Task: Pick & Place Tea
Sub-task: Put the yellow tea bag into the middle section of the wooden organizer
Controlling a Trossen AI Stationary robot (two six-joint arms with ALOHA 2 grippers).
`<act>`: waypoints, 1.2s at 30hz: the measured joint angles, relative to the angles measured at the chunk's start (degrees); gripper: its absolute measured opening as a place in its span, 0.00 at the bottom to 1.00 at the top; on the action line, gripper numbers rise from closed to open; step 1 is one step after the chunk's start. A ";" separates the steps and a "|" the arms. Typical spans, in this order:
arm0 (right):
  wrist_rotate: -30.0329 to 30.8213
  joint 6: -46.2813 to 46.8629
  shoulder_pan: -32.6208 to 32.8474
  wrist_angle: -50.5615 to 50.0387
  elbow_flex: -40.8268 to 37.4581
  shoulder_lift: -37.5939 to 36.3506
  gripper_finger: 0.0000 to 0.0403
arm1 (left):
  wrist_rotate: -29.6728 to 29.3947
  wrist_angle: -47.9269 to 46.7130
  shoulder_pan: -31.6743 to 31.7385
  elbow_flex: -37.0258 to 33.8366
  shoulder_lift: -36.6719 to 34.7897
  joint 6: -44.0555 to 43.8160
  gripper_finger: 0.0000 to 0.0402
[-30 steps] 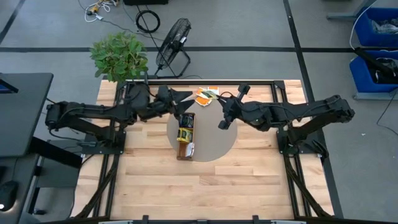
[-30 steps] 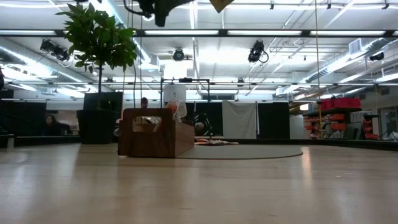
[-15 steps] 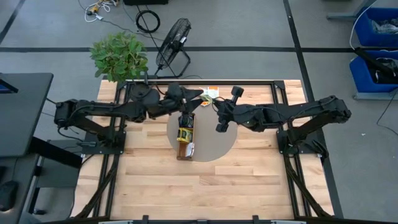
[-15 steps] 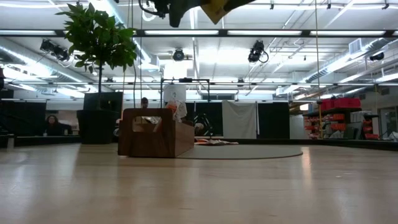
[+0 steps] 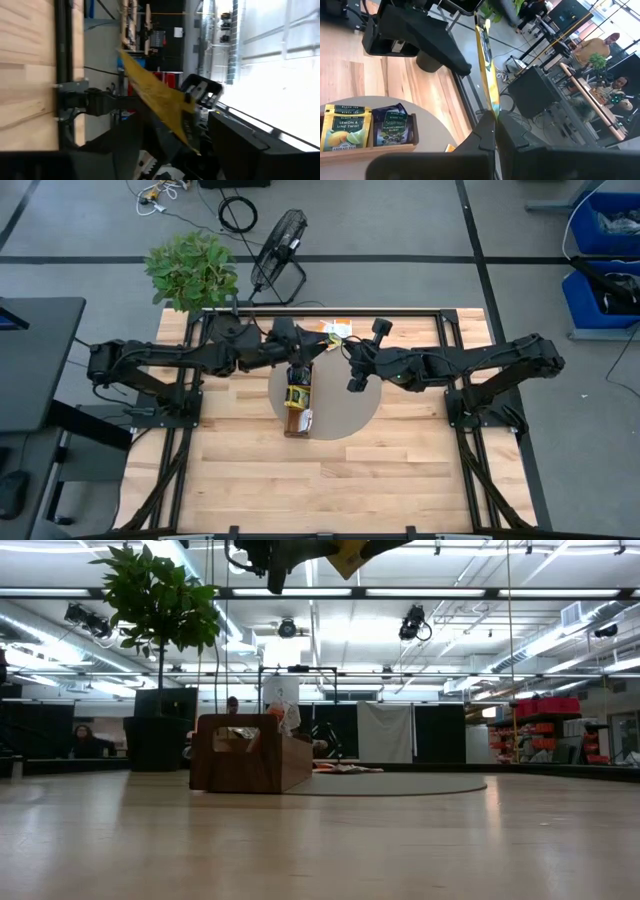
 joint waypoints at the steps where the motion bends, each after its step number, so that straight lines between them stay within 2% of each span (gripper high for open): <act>1: 0.00 0.00 0.00 -0.13 0.00 0.00 0.00 | -0.10 -0.51 0.00 0.00 0.00 0.00 0.54; 18: 0.02 0.44 0.00 -2.79 0.00 -0.02 0.00 | -0.77 -1.79 0.00 -0.02 -0.02 0.70 0.03; 27: 0.21 0.44 0.00 -3.58 0.00 -0.02 0.03 | -0.49 -4.49 0.00 -0.02 -0.13 4.84 0.01; 36: -1.37 -0.86 0.91 -4.34 0.00 -0.27 0.28 | 0.67 -10.45 -0.37 -0.02 -0.66 11.93 0.00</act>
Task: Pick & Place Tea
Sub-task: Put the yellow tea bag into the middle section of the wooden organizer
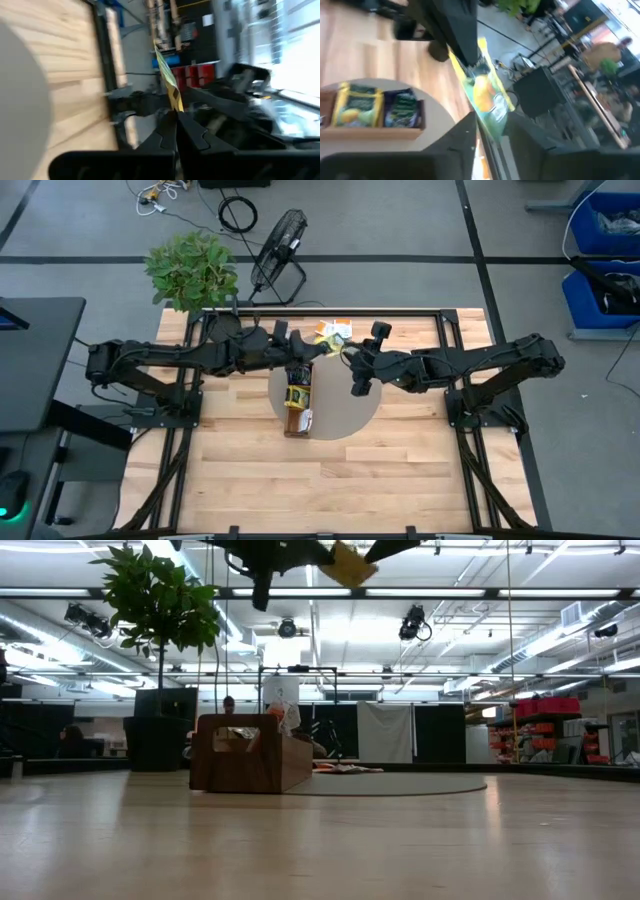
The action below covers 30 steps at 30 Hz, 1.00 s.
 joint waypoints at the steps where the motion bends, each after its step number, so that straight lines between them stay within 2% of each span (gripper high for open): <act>1: -0.39 -0.79 0.57 -0.41 0.00 -0.12 0.31 | 0.17 -1.74 -0.18 0.00 -0.02 0.63 0.00; 6: 1.25 -1.78 3.78 -2.01 0.00 -0.58 0.43 | 4.13 -11.91 -1.29 0.06 -0.86 4.68 0.00; 10: 5.06 3.56 5.60 -3.59 0.00 -0.69 0.49 | 7.39 -19.35 -3.04 0.09 -1.95 6.64 0.00; 14: 4.67 12.60 6.04 -6.25 0.00 -0.72 0.51 | 8.52 -29.46 -4.06 0.09 -3.55 9.40 0.00; 18: 0.61 18.89 6.01 -7.87 0.00 -0.72 0.50 | 8.59 -40.26 -3.81 -0.13 -3.13 12.09 0.00; 21: -0.55 19.22 6.01 -7.80 0.00 -0.72 0.49 | 9.56 -42.74 -3.15 -0.09 -1.89 13.37 0.00; 30: -0.71 19.24 5.71 -7.65 0.00 -0.71 0.45 | 9.70 -42.58 -3.02 -0.02 2.56 16.65 0.00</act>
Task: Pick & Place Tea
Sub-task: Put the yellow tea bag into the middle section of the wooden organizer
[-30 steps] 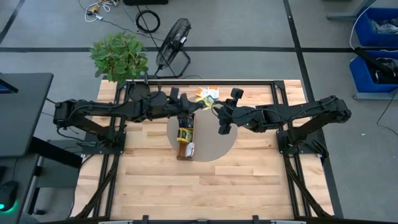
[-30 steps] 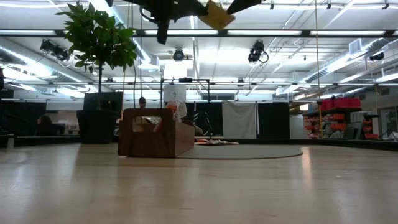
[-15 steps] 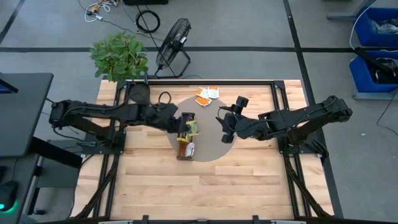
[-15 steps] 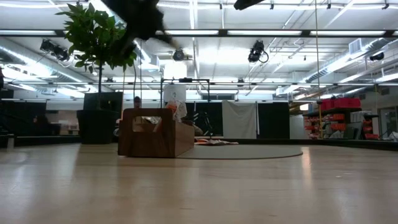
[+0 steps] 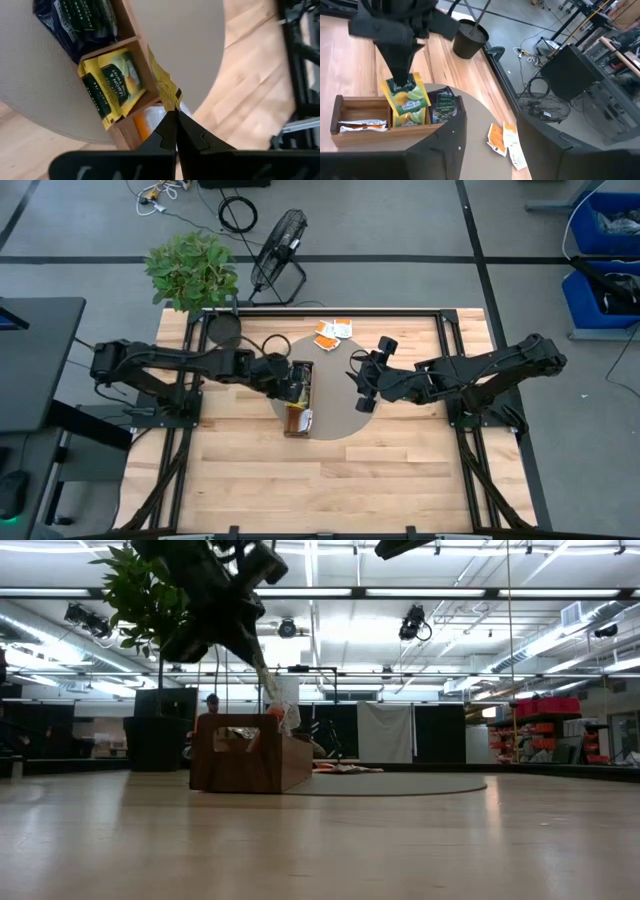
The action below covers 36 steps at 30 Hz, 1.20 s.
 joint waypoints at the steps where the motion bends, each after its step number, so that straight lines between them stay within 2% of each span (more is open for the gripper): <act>1: -0.06 0.07 0.00 -0.02 0.00 0.02 0.45 | 0.00 -0.01 0.00 0.00 0.64 0.03 0.00; 9: -0.08 0.14 0.00 0.08 0.00 0.02 0.43 | 0.16 0.25 0.01 0.00 5.25 1.54 0.00; 30: -1.44 0.14 0.00 0.88 0.00 0.02 0.43 | 2.21 1.53 0.02 0.00 8.45 1.41 0.00; 36: -1.45 0.18 0.00 0.97 0.02 0.04 0.43 | 2.45 4.52 0.02 0.00 9.54 0.02 0.00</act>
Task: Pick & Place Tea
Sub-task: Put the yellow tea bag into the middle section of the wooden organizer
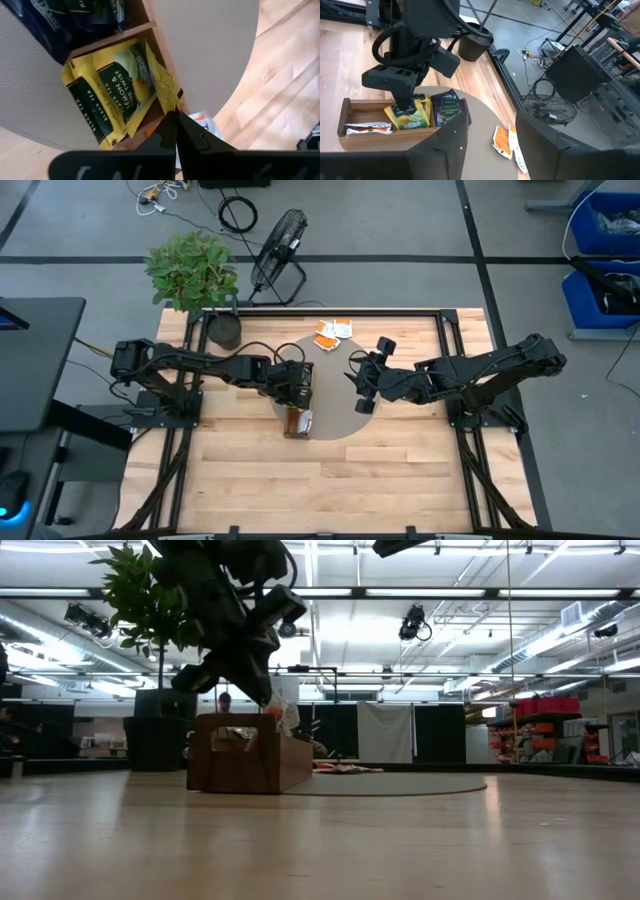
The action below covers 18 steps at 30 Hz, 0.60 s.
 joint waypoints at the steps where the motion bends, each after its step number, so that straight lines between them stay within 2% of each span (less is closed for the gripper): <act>1: -0.06 0.00 0.00 0.00 0.00 0.00 0.43 | 0.00 -0.07 0.00 0.00 0.02 0.16 0.00; 8: -0.12 -0.02 0.00 0.33 0.00 0.02 0.43 | 0.33 -0.40 1.31 0.00 0.14 -0.03 0.00; 18: -0.12 -0.02 0.00 0.34 0.00 0.02 0.43 | 4.92 -0.27 4.52 0.00 0.16 0.68 0.00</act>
